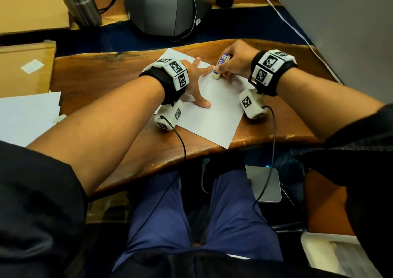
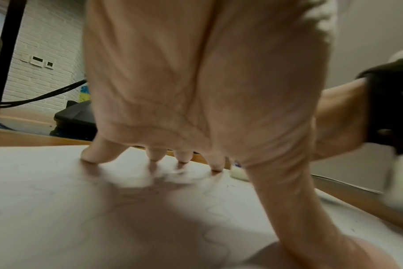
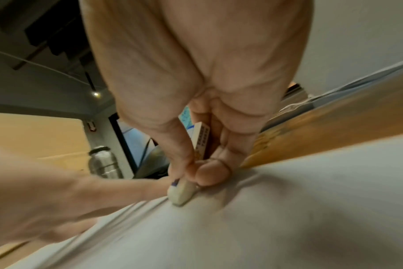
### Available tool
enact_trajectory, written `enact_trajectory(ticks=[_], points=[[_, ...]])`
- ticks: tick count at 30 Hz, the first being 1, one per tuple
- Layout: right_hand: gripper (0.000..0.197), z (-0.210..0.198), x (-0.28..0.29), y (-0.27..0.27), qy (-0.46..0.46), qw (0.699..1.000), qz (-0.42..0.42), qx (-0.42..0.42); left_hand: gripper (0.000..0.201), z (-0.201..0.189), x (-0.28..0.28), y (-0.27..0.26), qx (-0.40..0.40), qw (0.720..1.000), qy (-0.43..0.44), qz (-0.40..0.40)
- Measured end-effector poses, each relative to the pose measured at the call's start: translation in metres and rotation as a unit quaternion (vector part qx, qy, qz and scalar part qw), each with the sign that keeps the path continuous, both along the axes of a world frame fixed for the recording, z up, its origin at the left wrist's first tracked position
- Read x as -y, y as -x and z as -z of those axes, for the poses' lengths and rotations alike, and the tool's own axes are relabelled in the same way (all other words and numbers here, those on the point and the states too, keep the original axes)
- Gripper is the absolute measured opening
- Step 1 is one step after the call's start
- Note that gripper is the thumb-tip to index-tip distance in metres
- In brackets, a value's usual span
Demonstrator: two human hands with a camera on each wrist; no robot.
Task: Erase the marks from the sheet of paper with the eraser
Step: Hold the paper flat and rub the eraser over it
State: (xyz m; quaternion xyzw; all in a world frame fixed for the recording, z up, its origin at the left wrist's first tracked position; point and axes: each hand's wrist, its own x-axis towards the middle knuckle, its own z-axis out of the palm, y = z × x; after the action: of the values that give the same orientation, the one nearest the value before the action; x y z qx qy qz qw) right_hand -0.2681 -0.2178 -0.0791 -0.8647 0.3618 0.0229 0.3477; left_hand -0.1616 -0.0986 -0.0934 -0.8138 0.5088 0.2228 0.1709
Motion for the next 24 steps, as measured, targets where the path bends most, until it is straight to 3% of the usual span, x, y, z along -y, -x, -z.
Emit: enact_trajectory(ticks=[7, 14, 20, 24], points=[[0.025, -0.009, 0.017, 0.001, 0.065, 0.998, 0.011, 0.014, 0.13, 0.003, -0.001, -0.002, -0.005, 1.0, 0.011, -0.001], [0.018, 0.005, 0.002, 0.003, 0.043, 0.995, -0.08, -0.027, 0.131, 0.003, 0.002, -0.001, -0.004, 1.0, 0.003, 0.001], [0.027, 0.001, 0.017, -0.006, 0.074, 0.997, 0.009, 0.018, 0.131, 0.002, 0.001, -0.001, 0.007, 1.0, 0.0, 0.009], [0.023, -0.002, 0.006, 0.005, 0.014, 0.995, -0.096, -0.036, 0.13, 0.002, 0.0, 0.0, 0.009, 1.0, -0.001, 0.012]])
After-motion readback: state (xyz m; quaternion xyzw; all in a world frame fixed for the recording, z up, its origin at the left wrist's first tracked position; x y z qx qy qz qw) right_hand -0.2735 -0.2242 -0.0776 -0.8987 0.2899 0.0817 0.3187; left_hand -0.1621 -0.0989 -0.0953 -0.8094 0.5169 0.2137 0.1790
